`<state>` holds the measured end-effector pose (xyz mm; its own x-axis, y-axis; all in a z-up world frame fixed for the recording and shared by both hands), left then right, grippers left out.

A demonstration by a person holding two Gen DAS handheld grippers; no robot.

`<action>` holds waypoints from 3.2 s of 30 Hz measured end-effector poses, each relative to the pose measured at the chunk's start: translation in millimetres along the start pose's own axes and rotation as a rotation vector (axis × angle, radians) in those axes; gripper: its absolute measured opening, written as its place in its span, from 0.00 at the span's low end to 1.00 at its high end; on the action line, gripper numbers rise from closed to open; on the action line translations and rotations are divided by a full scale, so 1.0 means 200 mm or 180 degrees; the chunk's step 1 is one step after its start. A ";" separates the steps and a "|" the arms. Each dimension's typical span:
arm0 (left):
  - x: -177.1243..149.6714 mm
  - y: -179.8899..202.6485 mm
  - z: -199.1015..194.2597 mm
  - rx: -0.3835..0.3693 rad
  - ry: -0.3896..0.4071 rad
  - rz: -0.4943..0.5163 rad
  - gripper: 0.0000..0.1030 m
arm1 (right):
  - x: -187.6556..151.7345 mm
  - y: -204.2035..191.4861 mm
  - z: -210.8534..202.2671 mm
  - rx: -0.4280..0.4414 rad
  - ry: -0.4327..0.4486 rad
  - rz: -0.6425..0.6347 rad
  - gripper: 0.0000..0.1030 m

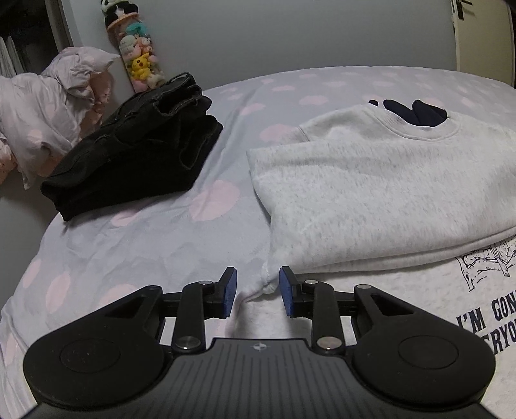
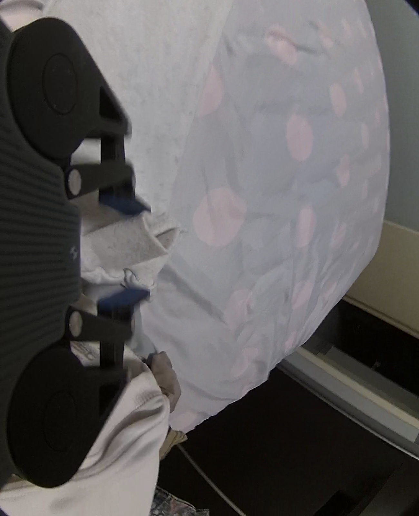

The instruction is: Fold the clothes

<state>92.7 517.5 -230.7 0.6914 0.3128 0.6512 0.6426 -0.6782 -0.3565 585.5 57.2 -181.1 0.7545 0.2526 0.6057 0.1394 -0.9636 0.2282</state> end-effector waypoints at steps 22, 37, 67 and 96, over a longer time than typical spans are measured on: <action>0.04 -0.25 -0.12 0.0122 0.0125 -0.0524 0.33 | 0.75 -0.12 -1.32 0.0538 0.1262 0.0543 0.07; -0.03 -0.46 -0.14 -0.0147 0.0048 -0.1002 0.33 | 0.61 -1.32 -2.21 0.1221 0.1691 -0.0332 0.08; -0.10 -0.61 0.06 -0.0414 -0.0257 -0.1154 0.33 | -0.98 -2.84 -1.34 0.2437 -0.0138 -0.1089 0.22; -0.15 0.07 -0.97 -0.1398 0.0099 0.2019 0.33 | -1.16 -0.61 -1.48 0.2412 -0.0506 -0.3477 0.42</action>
<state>16.8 370.8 -125.4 0.8699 -0.2382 0.4319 -0.0679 -0.9252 -0.3734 204.3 141.7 -122.9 0.0877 0.9564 0.2786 0.9947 -0.0993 0.0278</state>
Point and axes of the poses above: each gripper's, at about its wrist camera, not at the fingertips, and z roughly the way its jaws point, y to its right, x to its top, the point moved 4 cm from there along z, roughly the way its jaws point, and after that the axes turned 9 degrees about z, right-handed, at the moved point
